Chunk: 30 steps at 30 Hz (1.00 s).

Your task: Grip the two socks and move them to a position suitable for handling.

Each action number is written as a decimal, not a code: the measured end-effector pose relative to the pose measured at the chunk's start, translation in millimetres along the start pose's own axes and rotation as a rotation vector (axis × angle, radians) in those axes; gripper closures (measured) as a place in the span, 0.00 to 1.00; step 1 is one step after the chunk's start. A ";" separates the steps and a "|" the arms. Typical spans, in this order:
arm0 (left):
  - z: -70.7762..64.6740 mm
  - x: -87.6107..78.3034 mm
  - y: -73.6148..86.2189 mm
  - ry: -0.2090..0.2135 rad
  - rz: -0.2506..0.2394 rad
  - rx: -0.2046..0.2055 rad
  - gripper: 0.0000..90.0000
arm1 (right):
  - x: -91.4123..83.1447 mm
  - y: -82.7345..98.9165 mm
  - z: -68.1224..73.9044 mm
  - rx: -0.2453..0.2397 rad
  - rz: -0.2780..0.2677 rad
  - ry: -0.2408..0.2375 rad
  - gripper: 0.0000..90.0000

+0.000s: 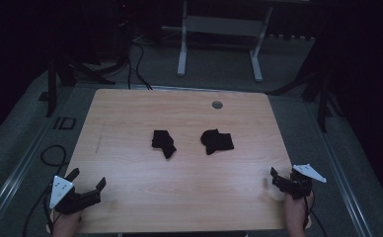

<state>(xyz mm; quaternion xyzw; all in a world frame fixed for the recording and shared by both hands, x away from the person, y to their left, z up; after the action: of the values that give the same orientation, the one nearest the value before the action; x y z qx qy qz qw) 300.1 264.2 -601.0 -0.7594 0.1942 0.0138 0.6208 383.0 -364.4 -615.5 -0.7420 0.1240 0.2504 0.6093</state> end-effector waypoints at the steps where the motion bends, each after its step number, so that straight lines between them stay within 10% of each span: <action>1: 0.1 -0.1 -0.3 0.003 0.001 -0.013 0.00 | 0.3 0.0 0.8 -0.005 0.002 -0.007 0.16; 12: -14.5 0.9 -4.4 0.061 -0.023 0.034 0.00 | 1.5 0.1 9.5 -0.054 0.012 -0.059 0.16; 26: -47.2 3.9 -4.5 0.167 -0.024 -0.046 0.00 | 4.0 -12.0 48.0 -0.117 0.051 -0.239 0.16; 30: -53.2 6.6 -0.9 0.154 0.002 -0.010 0.00 | 10.4 -17.2 61.4 -0.163 0.061 -0.286 0.16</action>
<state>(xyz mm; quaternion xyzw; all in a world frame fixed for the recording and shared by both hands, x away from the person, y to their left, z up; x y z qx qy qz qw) 294.8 212.1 -589.7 -0.7612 0.2422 -0.0429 0.6001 386.7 -299.9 -614.6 -0.7417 0.0377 0.3814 0.5505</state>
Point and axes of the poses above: each handheld gripper's, and its own axes: x roughly forward along the jaws, y roughly out of its underside, z roughly to its left, the point moved 10 cm from there along x, roughly forward along the jaws, and after that the axes turned 9 degrees about -x, right-handed, at the moved point
